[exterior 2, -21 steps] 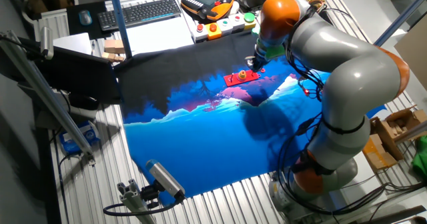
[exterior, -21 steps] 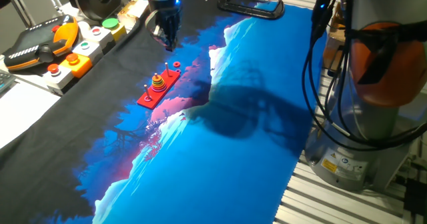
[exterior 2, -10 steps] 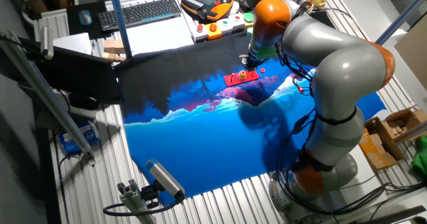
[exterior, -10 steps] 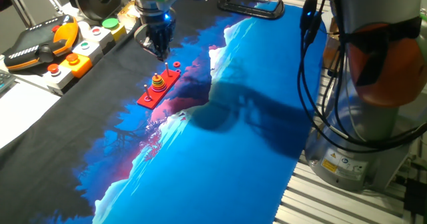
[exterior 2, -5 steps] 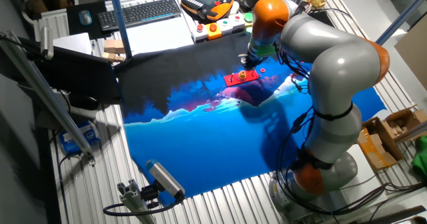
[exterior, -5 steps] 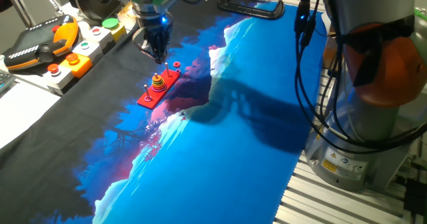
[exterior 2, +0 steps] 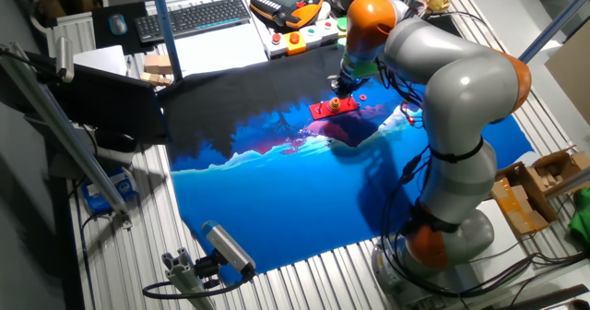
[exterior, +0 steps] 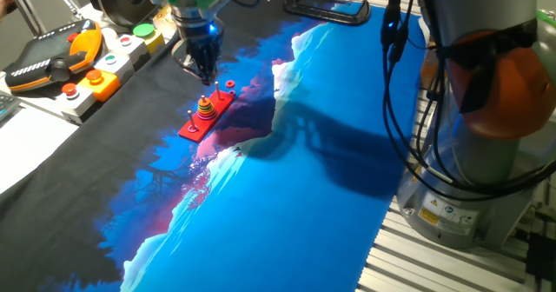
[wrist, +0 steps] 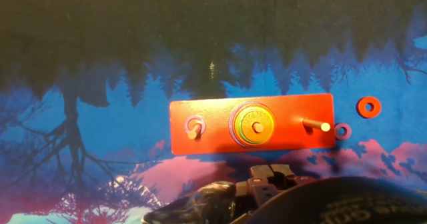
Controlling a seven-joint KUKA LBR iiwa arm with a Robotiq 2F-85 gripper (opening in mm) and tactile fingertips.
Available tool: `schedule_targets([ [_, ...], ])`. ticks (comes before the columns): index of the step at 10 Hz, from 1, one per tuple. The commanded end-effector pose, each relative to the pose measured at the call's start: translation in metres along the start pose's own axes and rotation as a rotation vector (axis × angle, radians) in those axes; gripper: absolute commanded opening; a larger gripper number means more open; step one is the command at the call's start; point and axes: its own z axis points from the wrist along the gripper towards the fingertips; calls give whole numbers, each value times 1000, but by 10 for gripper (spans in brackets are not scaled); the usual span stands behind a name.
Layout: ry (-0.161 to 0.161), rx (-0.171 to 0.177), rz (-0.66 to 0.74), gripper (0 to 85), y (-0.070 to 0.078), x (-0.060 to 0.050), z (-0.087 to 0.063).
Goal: Take out one Hanoi block and throw it aside
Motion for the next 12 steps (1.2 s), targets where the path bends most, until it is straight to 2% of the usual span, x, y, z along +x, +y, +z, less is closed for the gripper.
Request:
schedule_targets([
  [1,-3,3,2,7,0,0,4],
  [3,-5,-35,-8,7,-7,0,16],
  [6,-2,-15,1,7,0,-1,22],
  [8,-10,-1,-18,7,-3,-1,24],
  [9,-24,-3,-22,163,-4,-2,24],
  [10,-24,-2,-19,357,-4,-3,25],
  [12,-15,-11,-20,483,-3,-4,29],
])
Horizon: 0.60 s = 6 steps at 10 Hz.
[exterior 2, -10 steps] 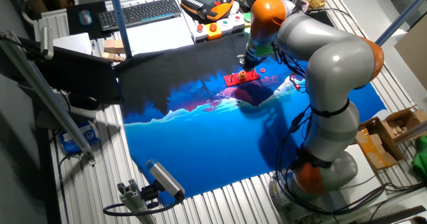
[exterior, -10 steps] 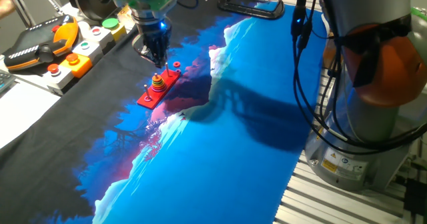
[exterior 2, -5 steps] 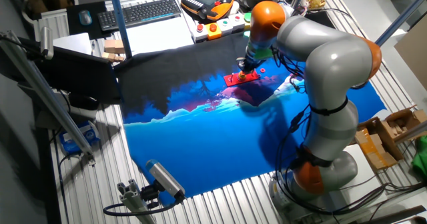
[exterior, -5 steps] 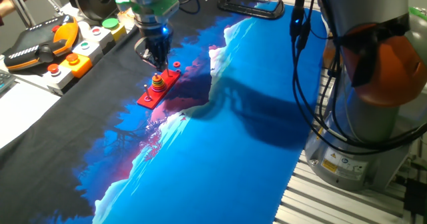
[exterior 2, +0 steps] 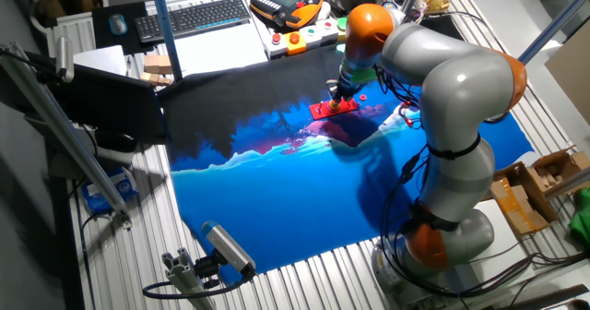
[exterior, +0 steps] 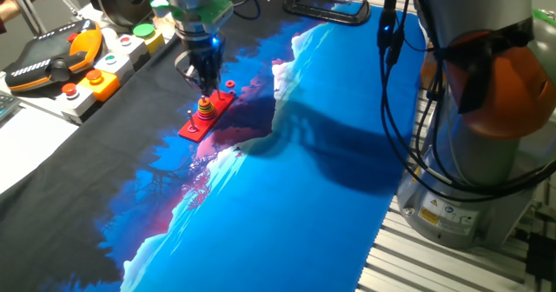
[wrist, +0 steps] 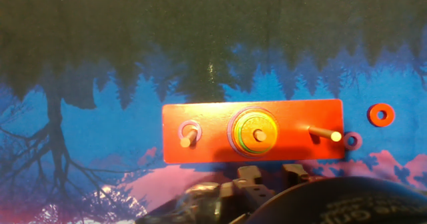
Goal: Take out one Hanoi block and throw it aside
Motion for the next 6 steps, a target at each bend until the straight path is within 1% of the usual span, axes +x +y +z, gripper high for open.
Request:
schedule_targets([
  [1,-1,0,-1,530,0,0,2],
  [4,-8,-5,-7,510,2,-3,9],
  [6,-17,-8,-10,467,2,-5,15],
])
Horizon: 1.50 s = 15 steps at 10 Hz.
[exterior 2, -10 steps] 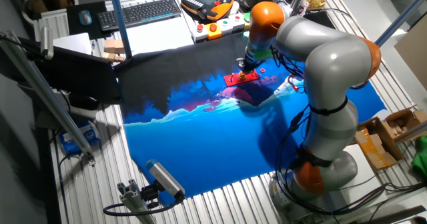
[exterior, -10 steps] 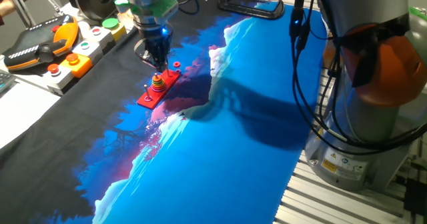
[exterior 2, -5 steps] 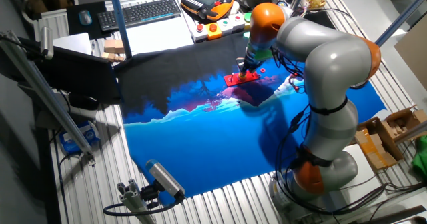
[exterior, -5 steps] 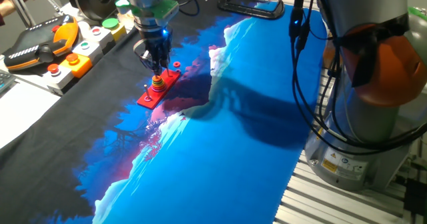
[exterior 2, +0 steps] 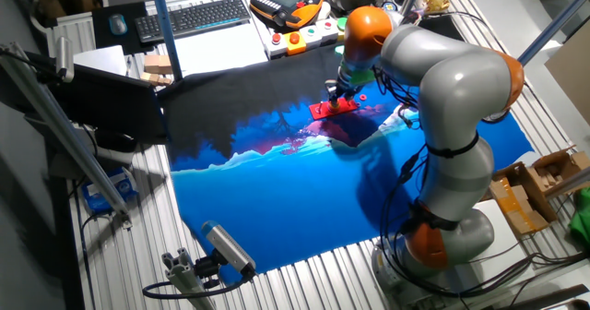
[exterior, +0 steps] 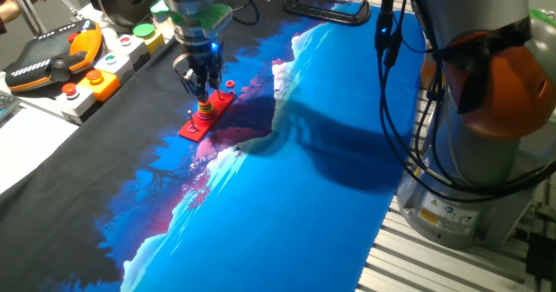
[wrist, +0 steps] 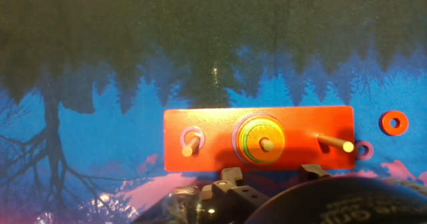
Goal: Take out one Hanoi block and throw it aside
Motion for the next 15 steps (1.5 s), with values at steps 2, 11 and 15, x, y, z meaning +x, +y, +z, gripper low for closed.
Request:
schedule_targets([
  [2,-7,0,-2,467,0,-1,5],
  [11,-14,-3,-3,473,1,-7,21],
  [15,-16,2,-2,477,-1,-10,26],
])
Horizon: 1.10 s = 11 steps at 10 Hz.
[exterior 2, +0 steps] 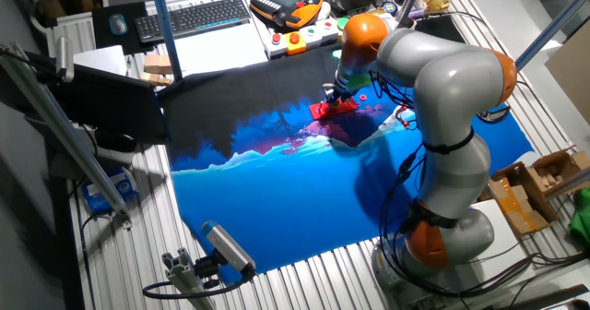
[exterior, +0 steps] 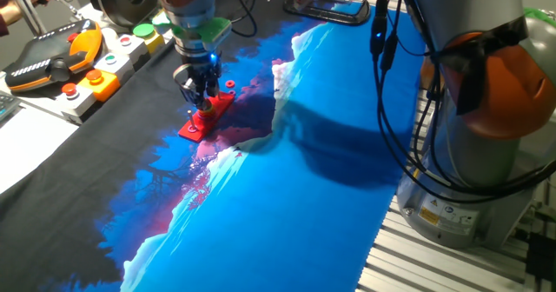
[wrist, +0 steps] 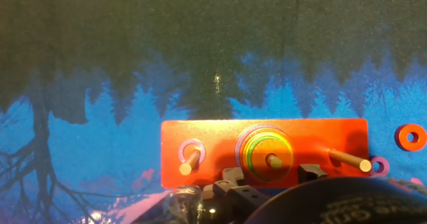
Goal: Take out one Hanoi block and throw it aside
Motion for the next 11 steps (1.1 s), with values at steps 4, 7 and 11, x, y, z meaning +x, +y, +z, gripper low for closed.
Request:
schedule_targets([
  [4,-2,-1,3,480,-2,0,6],
  [7,0,-3,3,480,-2,0,6],
  [11,-6,-1,2,473,-2,0,7],
])
